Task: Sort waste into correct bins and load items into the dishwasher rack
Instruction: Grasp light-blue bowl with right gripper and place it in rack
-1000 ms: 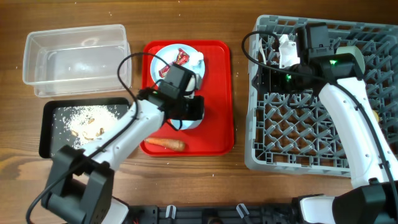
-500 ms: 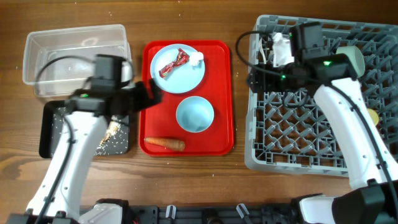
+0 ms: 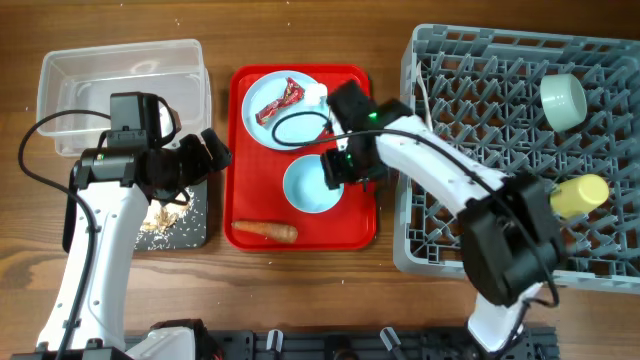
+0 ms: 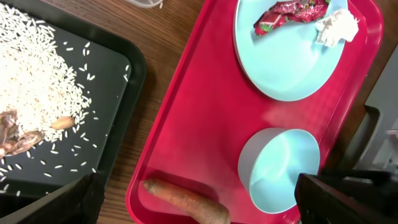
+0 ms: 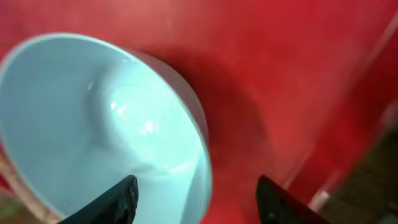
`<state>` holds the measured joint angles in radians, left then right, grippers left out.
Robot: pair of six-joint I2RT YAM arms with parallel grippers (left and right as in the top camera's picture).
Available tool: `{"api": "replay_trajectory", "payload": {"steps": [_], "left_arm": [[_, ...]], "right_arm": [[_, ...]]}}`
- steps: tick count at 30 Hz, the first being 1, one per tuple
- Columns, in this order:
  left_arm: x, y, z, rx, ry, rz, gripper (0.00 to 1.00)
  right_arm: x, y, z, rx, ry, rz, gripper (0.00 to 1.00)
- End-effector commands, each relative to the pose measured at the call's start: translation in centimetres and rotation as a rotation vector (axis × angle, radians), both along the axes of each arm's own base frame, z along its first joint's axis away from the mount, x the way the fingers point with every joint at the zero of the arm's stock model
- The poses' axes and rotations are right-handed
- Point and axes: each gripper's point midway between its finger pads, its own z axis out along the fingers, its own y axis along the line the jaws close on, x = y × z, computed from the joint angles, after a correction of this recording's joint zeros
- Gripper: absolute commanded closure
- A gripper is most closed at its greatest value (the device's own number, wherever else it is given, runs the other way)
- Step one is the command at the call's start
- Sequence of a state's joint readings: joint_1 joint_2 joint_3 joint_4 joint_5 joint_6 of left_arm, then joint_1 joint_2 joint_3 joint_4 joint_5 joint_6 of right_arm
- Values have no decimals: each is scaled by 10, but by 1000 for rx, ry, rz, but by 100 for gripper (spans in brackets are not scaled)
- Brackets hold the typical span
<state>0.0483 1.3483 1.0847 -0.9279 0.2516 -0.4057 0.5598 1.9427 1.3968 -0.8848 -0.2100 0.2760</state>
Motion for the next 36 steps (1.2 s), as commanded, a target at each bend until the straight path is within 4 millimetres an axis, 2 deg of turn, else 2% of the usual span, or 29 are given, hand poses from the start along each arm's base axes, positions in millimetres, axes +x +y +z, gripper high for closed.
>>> {"api": "replay_trajectory", "payload": {"steps": [1, 2, 4, 7, 9, 12, 14, 16, 18, 20, 21, 23, 25, 27, 29, 32, 35, 36], "left_arm": [[2, 2, 6, 2, -18, 1, 0], [2, 2, 6, 2, -18, 1, 0], [2, 2, 6, 2, -17, 1, 0], [1, 2, 5, 2, -12, 1, 0], [0, 2, 5, 1, -9, 1, 0], [0, 2, 5, 2, -10, 1, 0], [0, 2, 5, 2, -10, 1, 0], [0, 2, 5, 1, -10, 1, 0], [0, 2, 5, 2, -10, 1, 0], [0, 2, 5, 1, -10, 1, 0], [0, 2, 5, 1, -10, 1, 0], [0, 2, 5, 1, -10, 1, 0], [0, 2, 5, 1, -10, 1, 0], [0, 2, 5, 1, -7, 1, 0], [-2, 2, 4, 1, 0, 1, 0], [-3, 1, 4, 1, 4, 1, 0], [-3, 1, 4, 0, 5, 1, 0], [-3, 1, 4, 0, 5, 1, 0]], "right_arm": [[-7, 7, -20, -12, 53, -9, 50], [-6, 6, -22, -22, 55, -29, 57], [-2, 6, -22, -24, 40, -52, 83], [8, 5, -18, -18, 12, -91, 96], [24, -6, 8, -6, -61, -146, 96], [50, -36, 79, 26, -264, -214, 96], [68, -83, 151, -18, -512, -297, 96], [75, -156, 221, -177, -775, -456, 96], [75, -204, 262, -331, -928, -491, 96], [76, -242, 278, -510, -984, -503, 96], [72, -273, 283, -661, -987, -579, 96], [66, -314, 282, -885, -956, -700, 96], [73, -332, 264, -1017, -900, -742, 96], [83, -340, 238, -1107, -832, -729, 96], [93, -351, 201, -1244, -740, -709, 96], [102, -352, 161, -1310, -656, -645, 96], [104, -352, 139, -1322, -619, -627, 96], [103, -351, 126, -1299, -597, -620, 96]]}}
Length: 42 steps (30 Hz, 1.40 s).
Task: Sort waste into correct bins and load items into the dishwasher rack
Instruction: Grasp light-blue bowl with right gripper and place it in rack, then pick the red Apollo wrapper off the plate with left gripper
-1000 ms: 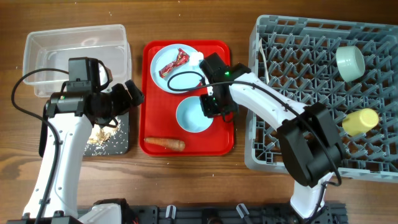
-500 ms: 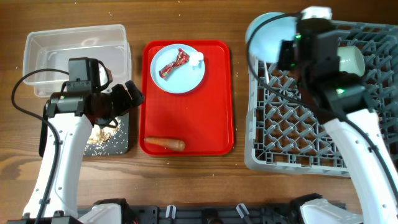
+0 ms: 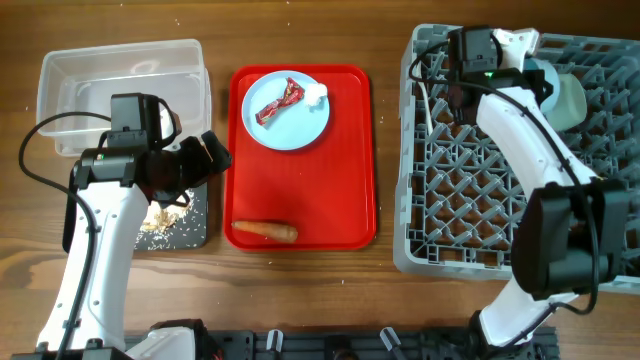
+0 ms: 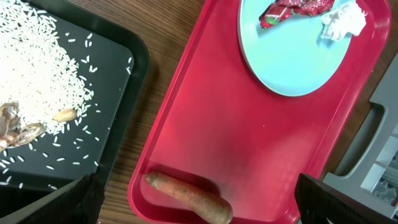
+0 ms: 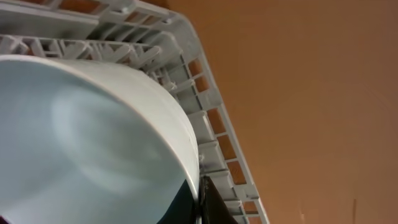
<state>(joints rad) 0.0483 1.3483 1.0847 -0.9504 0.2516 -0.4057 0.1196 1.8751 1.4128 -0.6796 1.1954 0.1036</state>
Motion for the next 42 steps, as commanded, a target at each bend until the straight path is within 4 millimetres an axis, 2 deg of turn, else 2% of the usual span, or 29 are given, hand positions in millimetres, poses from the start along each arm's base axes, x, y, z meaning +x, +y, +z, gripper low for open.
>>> {"api": "replay_trajectory", "payload": {"steps": [1, 2, 5, 7, 10, 11, 12, 14, 15, 16, 18, 20, 22, 24, 26, 29, 30, 34, 39, 42], "left_arm": [[2, 2, 6, 2, -18, 1, 0], [2, 2, 6, 2, -18, 1, 0], [2, 2, 6, 2, -18, 1, 0], [2, 2, 6, 2, -18, 1, 0], [2, 2, 6, 2, -18, 1, 0], [2, 2, 6, 2, -18, 1, 0], [2, 2, 6, 2, -18, 1, 0], [2, 2, 6, 2, -19, 1, 0], [2, 2, 6, 2, -20, 1, 0], [3, 2, 6, 2, -23, 1, 0], [5, 2, 7, 2, -30, 1, 0], [7, 1, 8, -2, -39, -1, 0], [10, -3, 9, -3, -58, -18, 1], [17, -18, 13, -2, -95, -65, 1], [24, -42, 19, 12, -162, -171, 1], [32, -61, 23, 95, -224, -241, 1], [32, -68, 25, 101, -239, -259, 0], [36, -72, 28, 97, -263, -266, 0], [44, -73, 33, 95, -300, -263, 1], [56, -76, 39, 92, -333, -261, 1]], "right_arm": [[-3, 0, -25, 31, 25, -15, 96], [-4, 7, -42, 104, 59, 14, 96], [-11, 27, -73, 280, 153, 67, 95], [-21, 50, -99, 465, 243, 113, 82], [-31, 78, -114, 656, 290, 150, 75], [-33, 83, -111, 693, 288, 162, 74], [-34, 89, -101, 731, 260, 174, 72], [-34, 94, -74, 765, 181, 204, 59], [-35, 97, -51, 785, 120, 237, 46], [-36, 98, -34, 793, 76, 259, 40], [-44, 98, 14, 794, -53, 317, 30], [-53, 100, 42, 813, -123, 363, 23], [-58, 119, 54, 890, -122, 470, 22], [-61, 125, 59, 945, -134, 497, 20], [-65, 124, 55, 990, -121, 490, 18], [-72, 101, 49, 1005, -120, 416, 14], [-75, 95, 47, 1062, -120, 403, 13], [-80, 84, 45, 1138, -126, 396, 12], [-86, 85, 42, 1149, -104, 381, 11], [-85, 88, 42, 1166, -103, 391, 9]]}}
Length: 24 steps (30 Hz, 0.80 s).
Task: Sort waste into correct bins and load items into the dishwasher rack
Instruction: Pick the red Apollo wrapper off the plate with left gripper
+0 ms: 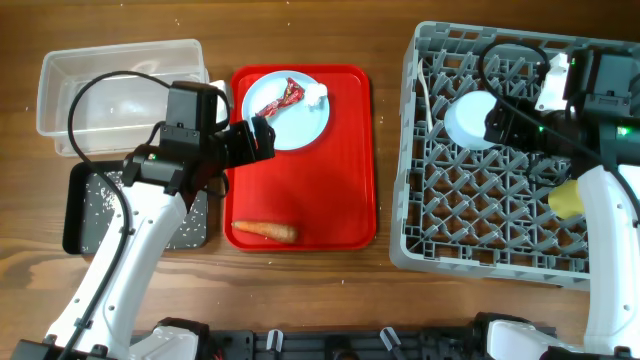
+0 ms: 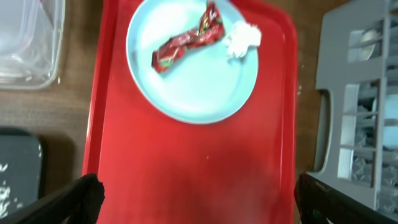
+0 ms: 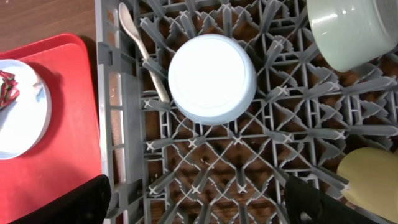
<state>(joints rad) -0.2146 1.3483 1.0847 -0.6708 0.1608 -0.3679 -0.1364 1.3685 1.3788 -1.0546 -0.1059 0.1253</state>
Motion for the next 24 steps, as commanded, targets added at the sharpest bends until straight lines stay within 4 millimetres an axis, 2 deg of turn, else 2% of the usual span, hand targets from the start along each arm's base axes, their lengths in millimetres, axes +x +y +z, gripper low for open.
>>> {"api": "replay_trajectory", "payload": {"steps": [1, 3, 8, 11, 14, 19, 21, 22, 24], "left_arm": [[19, -4, 9, 14, -44, -12, 1], [35, -11, 6, 13, -55, -23, 0], [92, -25, -10, 105, -186, -33, 0], [120, -32, -32, 110, -228, -23, 1], [141, -38, -63, 125, -245, -44, 1], [159, -40, -108, 173, -255, -67, 0], [156, -40, -131, 183, -210, -73, 1], [154, -41, -135, 185, -200, -77, 0], [149, -47, -142, 188, -180, -92, 10]], "right_arm": [[-1, 6, 5, 21, -17, 36, 9], [0, 9, 5, 32, -20, 43, 8], [0, 9, 5, 33, -21, 43, 7], [0, 9, 5, 33, -20, 43, 7], [0, 9, 5, 33, -20, 43, 7], [-2, 9, 4, 34, -14, 43, 6], [-2, 9, 4, 34, -14, 43, 7], [-2, 9, 4, 34, -14, 42, 7], [-2, 9, 4, 34, -14, 43, 7]]}}
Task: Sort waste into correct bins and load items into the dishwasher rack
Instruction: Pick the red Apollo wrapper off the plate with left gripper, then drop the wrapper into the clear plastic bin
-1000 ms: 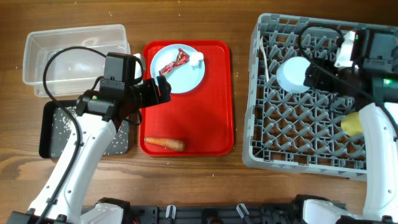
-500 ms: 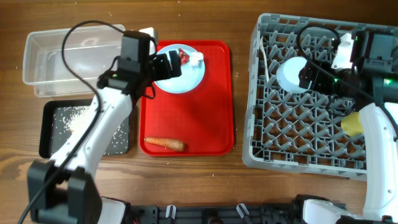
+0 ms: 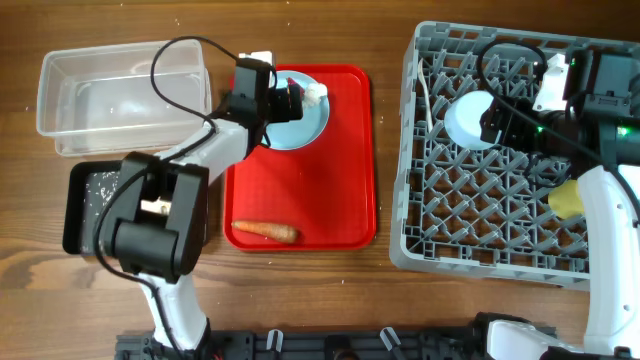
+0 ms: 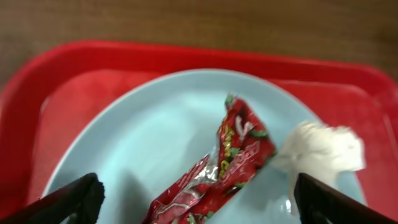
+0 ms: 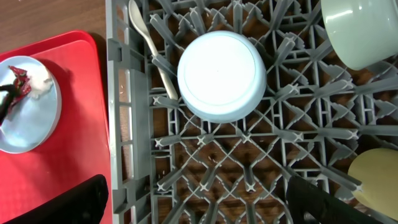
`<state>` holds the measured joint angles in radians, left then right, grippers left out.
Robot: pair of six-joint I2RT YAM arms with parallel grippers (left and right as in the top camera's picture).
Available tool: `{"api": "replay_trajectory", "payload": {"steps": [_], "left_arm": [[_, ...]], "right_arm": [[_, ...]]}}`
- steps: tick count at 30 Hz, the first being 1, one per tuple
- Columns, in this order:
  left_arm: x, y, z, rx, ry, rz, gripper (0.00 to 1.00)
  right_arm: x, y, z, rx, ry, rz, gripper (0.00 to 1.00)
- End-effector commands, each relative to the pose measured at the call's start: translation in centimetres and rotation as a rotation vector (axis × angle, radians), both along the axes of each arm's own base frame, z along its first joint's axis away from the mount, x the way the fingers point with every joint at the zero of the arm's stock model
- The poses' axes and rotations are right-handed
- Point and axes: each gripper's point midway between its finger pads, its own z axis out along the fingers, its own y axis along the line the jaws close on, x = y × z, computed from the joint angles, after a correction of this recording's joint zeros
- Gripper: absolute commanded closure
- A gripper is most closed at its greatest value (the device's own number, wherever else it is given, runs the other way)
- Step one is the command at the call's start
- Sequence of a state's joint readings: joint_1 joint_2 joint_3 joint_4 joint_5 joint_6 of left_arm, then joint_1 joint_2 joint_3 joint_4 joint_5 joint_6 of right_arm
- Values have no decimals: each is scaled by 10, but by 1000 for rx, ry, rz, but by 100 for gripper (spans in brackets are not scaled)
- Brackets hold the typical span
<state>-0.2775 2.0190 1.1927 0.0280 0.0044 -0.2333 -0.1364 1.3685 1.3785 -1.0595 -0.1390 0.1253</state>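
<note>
A red snack wrapper and a crumpled white tissue lie on the light blue plate, at the far end of the red tray. My left gripper is open and low over the plate, its fingers on either side of the wrapper. An orange carrot lies at the tray's near edge. A pale blue bowl sits upside down in the grey dishwasher rack. My right gripper hangs open above the rack, holding nothing.
A clear plastic bin stands at the far left, with a black tray holding rice in front of it. The rack also holds a pale spoon, a green cup and a yellow cup.
My left gripper has moved from high over the tray to low over the plate, still open, with the wrapper between its fingers. The right gripper has barely shifted above the rack.
My right gripper was at the blue bowl on the tray while the left hung by the black tray. Then the right held the bowl over the rack's far side. Then the bowl sat upside down in the rack, released. The left has since reached the plate.
</note>
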Motion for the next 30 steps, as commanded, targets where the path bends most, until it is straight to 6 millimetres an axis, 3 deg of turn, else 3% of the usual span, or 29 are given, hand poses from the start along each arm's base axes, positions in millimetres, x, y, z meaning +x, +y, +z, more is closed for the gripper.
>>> {"api": "replay_trajectory", "payload": {"steps": [1, 4, 5, 7, 9, 10, 12, 15, 17, 19, 21, 23, 26, 27, 29, 30], "left_arm": [[-6, -13, -11, 30, 26, -34, 16], [-13, -16, -16, 40, 54, -45, 26], [-13, -16, -16, 41, 57, -45, 38], [-18, -14, -20, 47, 80, -44, 70], [-20, -13, -22, 52, 93, -43, 91], [-19, -13, -17, 49, 83, -43, 96], [-16, -13, 1, 39, 48, -40, 96], [-7, -3, 55, 45, -68, 5, 96], [-2, 20, 100, 46, -160, 71, 96], [1, 44, 129, 34, -213, 123, 96], [4, 77, 139, 36, -229, 188, 96], [3, 122, 132, 47, -194, 281, 96], [1, 171, 127, 19, -169, 412, 96], [-1, 185, 127, 12, -165, 449, 91], [-2, 191, 126, 5, -160, 461, 21], [-1, 188, 126, -3, -164, 450, 18]], "right_arm": [[-1, 3, 4, 5, -16, 26, 7], [-1, 3, 4, 5, -16, 25, 7], [-1, 3, 4, 6, -16, 25, 6], [-1, 3, 4, 6, -14, 24, 6], [-2, 3, 4, 7, -13, 24, 6], [-2, 3, 4, 7, -12, 24, 7], [-2, 3, 4, 7, -12, 24, 6], [-2, 3, 4, 7, -12, 24, 6], [-2, 3, 4, 7, -12, 24, 7], [-2, 3, 4, 7, -12, 24, 7], [-2, 3, 4, 7, -12, 24, 7], [-2, 3, 4, 7, -12, 23, 6], [-2, 3, 4, 7, -12, 24, 6], [-2, 3, 4, 7, -12, 23, 7], [-2, 3, 4, 7, -12, 24, 6], [-2, 3, 4, 7, -11, 24, 6]]}}
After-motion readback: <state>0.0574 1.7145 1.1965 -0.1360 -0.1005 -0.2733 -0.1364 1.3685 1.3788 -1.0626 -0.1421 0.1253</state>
